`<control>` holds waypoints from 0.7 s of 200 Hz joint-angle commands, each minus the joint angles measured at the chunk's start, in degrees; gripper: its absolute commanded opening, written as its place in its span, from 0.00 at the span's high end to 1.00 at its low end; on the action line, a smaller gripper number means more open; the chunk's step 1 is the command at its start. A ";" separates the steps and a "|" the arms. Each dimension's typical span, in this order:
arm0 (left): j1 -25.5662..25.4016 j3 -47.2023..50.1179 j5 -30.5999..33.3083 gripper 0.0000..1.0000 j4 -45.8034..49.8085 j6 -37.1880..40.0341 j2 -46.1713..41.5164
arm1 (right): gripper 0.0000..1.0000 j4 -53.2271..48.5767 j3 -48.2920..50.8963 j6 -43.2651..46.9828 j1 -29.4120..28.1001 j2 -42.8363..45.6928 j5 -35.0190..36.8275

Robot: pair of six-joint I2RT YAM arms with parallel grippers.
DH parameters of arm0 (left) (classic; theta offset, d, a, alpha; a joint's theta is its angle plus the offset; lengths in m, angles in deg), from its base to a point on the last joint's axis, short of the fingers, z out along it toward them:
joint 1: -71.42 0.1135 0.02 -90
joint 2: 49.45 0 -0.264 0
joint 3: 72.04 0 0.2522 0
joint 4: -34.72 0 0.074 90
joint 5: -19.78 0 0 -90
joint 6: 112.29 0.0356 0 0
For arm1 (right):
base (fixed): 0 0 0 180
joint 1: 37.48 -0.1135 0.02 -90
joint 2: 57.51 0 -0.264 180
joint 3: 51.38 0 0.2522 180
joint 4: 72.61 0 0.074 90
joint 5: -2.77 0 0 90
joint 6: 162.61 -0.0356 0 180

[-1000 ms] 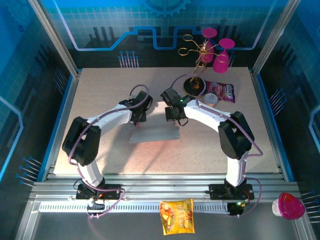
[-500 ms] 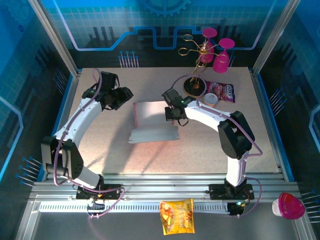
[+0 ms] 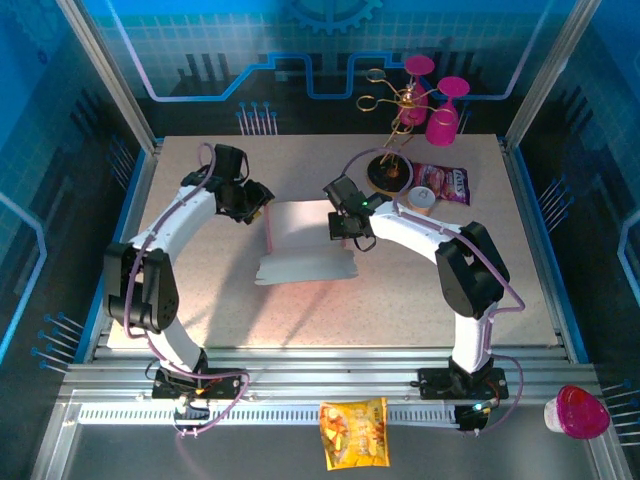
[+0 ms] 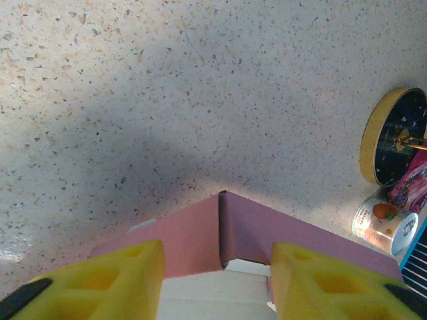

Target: Fold the paper box

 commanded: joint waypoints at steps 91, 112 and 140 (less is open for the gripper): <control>0.09 6.45 -1.04 0.97 -3.04 -0.83 -1.82 | 1.00 2.39 1.63 -0.67 0.62 1.63 0.42; 0.10 6.17 0.12 0.83 -1.60 0.10 -3.05 | 1.00 4.59 3.54 -0.74 0.60 2.37 0.54; 0.01 5.00 2.88 0.64 0.02 1.50 -7.26 | 1.00 9.51 7.15 -0.31 0.61 3.85 0.47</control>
